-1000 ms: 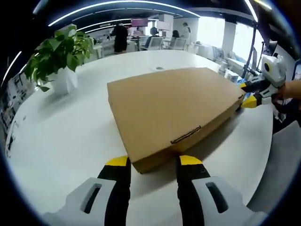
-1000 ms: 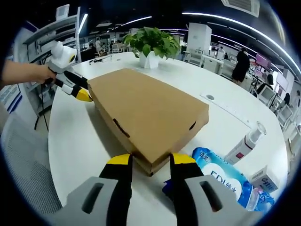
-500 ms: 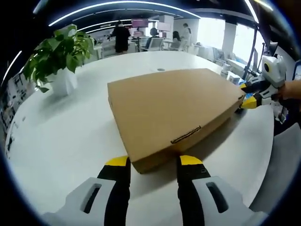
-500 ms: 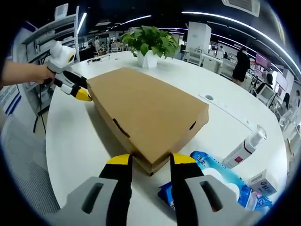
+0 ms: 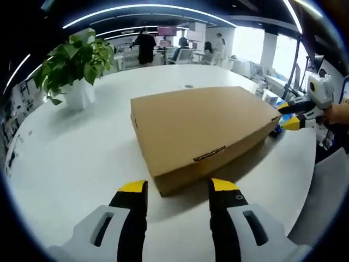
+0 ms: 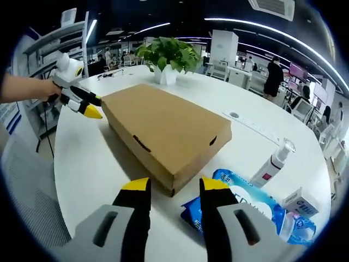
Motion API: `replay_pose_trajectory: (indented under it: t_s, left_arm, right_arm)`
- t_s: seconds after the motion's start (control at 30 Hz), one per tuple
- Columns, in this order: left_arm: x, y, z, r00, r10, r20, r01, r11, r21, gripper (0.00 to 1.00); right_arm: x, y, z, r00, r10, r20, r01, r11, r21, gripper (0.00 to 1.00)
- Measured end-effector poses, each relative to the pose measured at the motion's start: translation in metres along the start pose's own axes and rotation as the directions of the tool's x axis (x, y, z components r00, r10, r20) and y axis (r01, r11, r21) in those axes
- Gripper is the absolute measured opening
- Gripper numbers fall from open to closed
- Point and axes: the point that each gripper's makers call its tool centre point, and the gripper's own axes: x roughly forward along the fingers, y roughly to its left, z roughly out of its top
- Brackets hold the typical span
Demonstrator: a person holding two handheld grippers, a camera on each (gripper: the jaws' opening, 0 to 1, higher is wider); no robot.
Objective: Operate the shoe box by opening the lid, removing the specified soft item, and placing it in the target area until the item is outside and the box remains undamaged.
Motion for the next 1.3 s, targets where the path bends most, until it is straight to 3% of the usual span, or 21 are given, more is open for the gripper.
replay_pose_trajectory:
  t_s: [0.43,0.7,1.03,1.3]
  left_arm:
    - [-0.051,-0.023,0.006,0.996,0.006,0.092,-0.005,1.000,-0.014,0.48]
    - [-0.080,-0.047,0.003,0.992,-0.009,0.122,0.010,1.000,-0.008,0.54]
    - [-0.115,-0.081,0.001,0.988,-0.011,0.155,0.012,1.000,-0.007,0.61]
    - [-0.140,-0.096,0.002,0.980,0.016,0.200,-0.010,1.000,-0.029,0.77]
  right_arm:
    - [-0.071,-0.019,-0.014,0.992,-0.112,0.057,0.109,0.993,0.044,0.40]
    - [-0.117,-0.027,-0.030,0.981,-0.186,0.060,0.180,0.979,0.095,0.46]
    - [-0.161,-0.022,-0.047,0.967,-0.251,0.039,0.244,0.961,0.127,0.55]
    - [-0.189,-0.013,-0.056,0.962,-0.271,0.046,0.261,0.953,0.156,0.67]
